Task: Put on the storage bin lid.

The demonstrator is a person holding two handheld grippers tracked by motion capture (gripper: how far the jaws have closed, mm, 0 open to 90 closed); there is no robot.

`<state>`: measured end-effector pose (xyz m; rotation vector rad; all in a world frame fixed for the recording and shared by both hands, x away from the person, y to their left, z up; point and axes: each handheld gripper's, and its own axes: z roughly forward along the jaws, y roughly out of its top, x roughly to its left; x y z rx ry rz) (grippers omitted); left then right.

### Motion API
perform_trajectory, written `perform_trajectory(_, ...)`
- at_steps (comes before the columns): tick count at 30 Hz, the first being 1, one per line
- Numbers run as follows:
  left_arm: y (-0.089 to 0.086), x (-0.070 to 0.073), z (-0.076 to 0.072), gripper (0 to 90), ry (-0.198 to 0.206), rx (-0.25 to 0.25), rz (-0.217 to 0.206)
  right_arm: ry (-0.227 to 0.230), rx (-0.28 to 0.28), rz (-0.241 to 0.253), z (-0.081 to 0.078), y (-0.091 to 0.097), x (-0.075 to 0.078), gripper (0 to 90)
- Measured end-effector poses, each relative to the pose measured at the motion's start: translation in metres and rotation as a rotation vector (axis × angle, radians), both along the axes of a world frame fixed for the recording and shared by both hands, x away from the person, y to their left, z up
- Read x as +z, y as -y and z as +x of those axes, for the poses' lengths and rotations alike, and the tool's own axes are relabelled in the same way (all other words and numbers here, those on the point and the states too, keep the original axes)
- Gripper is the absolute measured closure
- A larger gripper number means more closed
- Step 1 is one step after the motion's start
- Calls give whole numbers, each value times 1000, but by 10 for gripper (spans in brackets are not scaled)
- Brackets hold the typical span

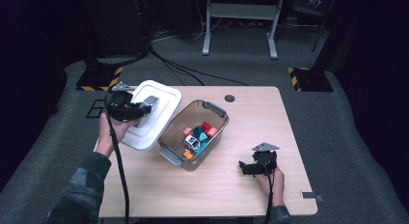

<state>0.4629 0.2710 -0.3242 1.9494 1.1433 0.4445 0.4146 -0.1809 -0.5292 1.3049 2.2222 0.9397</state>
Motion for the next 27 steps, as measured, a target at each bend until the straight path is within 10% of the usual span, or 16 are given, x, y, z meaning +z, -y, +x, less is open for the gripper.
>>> perform_trajectory(27, 110, -35, 13, 673, -120, -192, 53, -1, -6, 2, 0, 0, 0, 17)
